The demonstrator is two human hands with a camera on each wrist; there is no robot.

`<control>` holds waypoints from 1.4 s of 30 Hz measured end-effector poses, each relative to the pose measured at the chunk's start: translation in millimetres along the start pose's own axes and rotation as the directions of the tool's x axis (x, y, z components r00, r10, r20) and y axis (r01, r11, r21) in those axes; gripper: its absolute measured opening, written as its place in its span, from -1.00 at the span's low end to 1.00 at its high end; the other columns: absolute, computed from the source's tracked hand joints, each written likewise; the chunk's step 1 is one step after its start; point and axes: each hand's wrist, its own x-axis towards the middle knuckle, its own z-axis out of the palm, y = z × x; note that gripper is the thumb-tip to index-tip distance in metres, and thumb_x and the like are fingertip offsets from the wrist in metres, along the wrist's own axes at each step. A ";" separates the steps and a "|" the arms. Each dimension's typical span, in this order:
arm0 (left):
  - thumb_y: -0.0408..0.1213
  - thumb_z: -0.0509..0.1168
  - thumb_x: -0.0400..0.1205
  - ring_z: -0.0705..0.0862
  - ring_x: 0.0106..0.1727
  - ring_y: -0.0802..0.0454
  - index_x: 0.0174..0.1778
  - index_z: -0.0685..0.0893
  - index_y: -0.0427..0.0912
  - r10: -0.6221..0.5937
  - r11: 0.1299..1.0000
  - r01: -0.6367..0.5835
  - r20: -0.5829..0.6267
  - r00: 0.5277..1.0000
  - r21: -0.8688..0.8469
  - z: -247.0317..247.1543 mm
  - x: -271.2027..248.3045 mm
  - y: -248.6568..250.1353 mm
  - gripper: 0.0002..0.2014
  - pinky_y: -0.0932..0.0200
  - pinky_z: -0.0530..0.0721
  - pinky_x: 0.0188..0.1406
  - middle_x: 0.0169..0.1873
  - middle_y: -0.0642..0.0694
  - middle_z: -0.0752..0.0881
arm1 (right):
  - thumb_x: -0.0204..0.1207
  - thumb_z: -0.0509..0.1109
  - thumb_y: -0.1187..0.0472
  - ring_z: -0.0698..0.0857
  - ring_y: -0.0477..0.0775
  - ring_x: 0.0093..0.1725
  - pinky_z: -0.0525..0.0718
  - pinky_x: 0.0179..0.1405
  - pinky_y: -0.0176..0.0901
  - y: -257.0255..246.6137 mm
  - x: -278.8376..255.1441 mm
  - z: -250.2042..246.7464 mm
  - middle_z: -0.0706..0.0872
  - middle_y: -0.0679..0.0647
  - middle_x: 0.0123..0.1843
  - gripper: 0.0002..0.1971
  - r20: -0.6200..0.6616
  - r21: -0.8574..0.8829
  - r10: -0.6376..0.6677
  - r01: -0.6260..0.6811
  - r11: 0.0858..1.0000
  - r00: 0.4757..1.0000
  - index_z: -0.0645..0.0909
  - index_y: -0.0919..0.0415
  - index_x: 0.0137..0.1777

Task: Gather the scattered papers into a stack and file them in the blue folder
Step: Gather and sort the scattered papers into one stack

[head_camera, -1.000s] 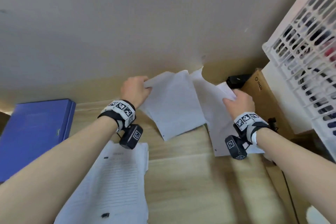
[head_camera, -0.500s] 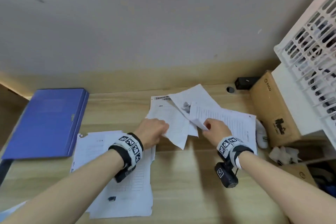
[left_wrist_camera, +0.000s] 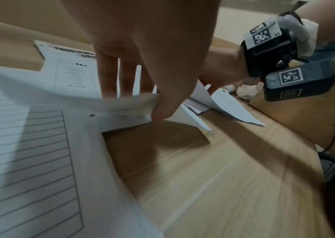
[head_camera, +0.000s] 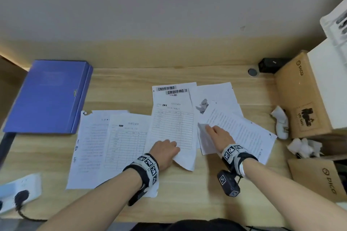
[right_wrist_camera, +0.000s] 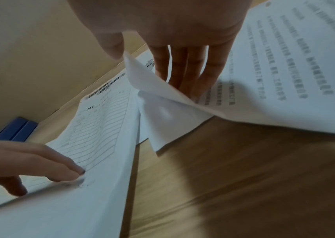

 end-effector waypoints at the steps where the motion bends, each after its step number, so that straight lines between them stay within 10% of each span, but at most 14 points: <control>1: -0.31 0.23 0.61 0.57 0.18 -0.18 0.20 0.60 -0.17 -0.001 1.000 0.002 0.009 1.000 -0.017 1.4 0.4 -1.6 -0.75 0.01 0.42 -0.14 0.19 -0.13 0.57 | 0.58 -0.03 -0.35 0.66 0.16 -0.17 0.51 -0.11 0.00 0.7 3.6 -0.9 0.70 0.13 -0.17 -0.37 -0.001 -0.007 -0.002 0.002 1.000 1.000 0.54 0.23 -0.15; 6: 0.26 0.28 0.50 0.56 0.23 -0.10 0.34 0.55 -0.01 0.010 0.996 0.001 0.131 0.991 -0.089 0.2 2.6 -14.4 -0.42 -0.02 0.54 0.01 0.28 0.00 0.52 | 0.63 -0.10 -0.32 0.69 0.13 -0.04 0.53 0.13 0.05 -12.5 19.5 -3.2 0.76 0.03 -0.08 -0.39 0.017 -0.020 -0.040 0.040 0.999 0.999 0.69 0.06 -0.07; 10: 0.17 0.16 0.64 0.59 0.34 -0.02 0.44 0.52 0.03 -0.210 0.906 0.174 -0.053 0.976 -0.385 -13.1 4.6 -32.3 -0.50 -0.02 0.55 0.24 0.37 0.07 0.57 | 0.59 0.12 -0.22 0.71 0.16 -0.10 0.57 -0.04 -0.01 -24.4 36.6 -8.9 0.76 0.05 -0.17 -0.57 0.025 -0.108 -0.051 0.053 0.993 0.998 0.64 0.09 -0.16; 13: -0.02 0.22 0.67 0.58 0.35 -0.02 0.49 0.48 -0.04 -0.507 0.753 0.326 -0.189 0.841 -0.571 -17.4 12.6 -55.9 -0.54 0.02 0.58 0.20 0.41 0.00 0.53 | 0.56 0.25 0.00 0.73 0.13 -0.08 0.61 -0.12 -0.08 -24.5 48.8 -11.9 0.76 0.03 -0.13 -0.80 -0.012 -0.117 -0.061 0.059 0.991 0.998 0.62 0.09 -0.08; 18: -0.05 0.39 0.53 0.59 0.34 -0.18 0.52 0.38 -0.16 -0.734 0.406 0.503 0.056 0.677 -0.763 -12.7 36.7 -88.0 -0.35 -0.12 0.65 0.22 0.47 -0.14 0.40 | 0.45 0.45 0.25 0.67 0.00 0.00 0.57 0.03 -0.21 -15.9 54.4 -9.0 0.68 0.01 0.02 -0.74 0.023 -0.069 -0.078 0.079 0.994 0.997 0.62 0.07 0.13; 24: 0.04 0.43 0.47 0.63 0.29 -0.12 0.45 0.43 -0.11 -0.787 0.426 0.576 0.028 0.616 -0.698 -8.6 50.7 -95.9 -0.34 -0.08 0.65 0.16 0.37 -0.07 0.55 | 0.41 0.50 0.23 0.70 -0.02 -0.04 0.68 0.05 -0.10 2.0 63.4 -32.2 0.74 0.01 0.05 -0.78 -0.157 0.027 -0.098 0.103 0.994 0.983 0.67 0.02 0.04; 29: 0.03 0.44 0.43 0.67 0.07 -0.11 0.20 0.46 -0.06 -0.784 0.483 0.587 -0.023 0.620 -0.650 -15.3 64.0 -91.0 -0.50 -0.02 0.65 -0.05 0.15 -0.02 0.63 | 0.28 0.64 0.04 0.41 0.26 0.44 0.52 0.34 0.14 23.2 77.3 -75.5 0.46 0.18 0.42 -0.24 -0.285 -0.222 0.082 -0.149 0.964 0.955 0.42 0.19 0.46; 35: -0.06 0.41 0.53 0.73 -0.03 -0.16 0.26 0.44 -0.06 -0.766 0.473 0.571 0.008 0.643 -0.671 -17.8 70.6 -85.9 -0.56 0.03 0.63 -0.17 0.04 -0.05 0.74 | 0.22 0.57 -0.27 0.49 0.23 0.24 0.62 0.02 0.09 47.1 84.4 -84.1 0.64 0.12 0.09 -0.37 -0.237 -0.382 0.135 -0.220 0.897 0.962 0.56 0.14 0.13; 42: -0.11 0.37 0.58 0.71 -0.16 -0.01 0.06 0.57 -0.01 -0.784 0.395 0.388 -0.085 0.615 -0.833 -24.0 46.6 -69.4 -0.82 0.12 0.61 -0.25 -0.15 0.08 0.73 | 0.46 0.47 -0.01 0.62 0.21 -0.24 0.51 -0.32 -0.09 48.0 75.6 -76.5 0.73 0.15 -0.19 -0.75 -0.219 -0.170 0.143 -0.182 0.969 0.965 0.62 0.18 -0.12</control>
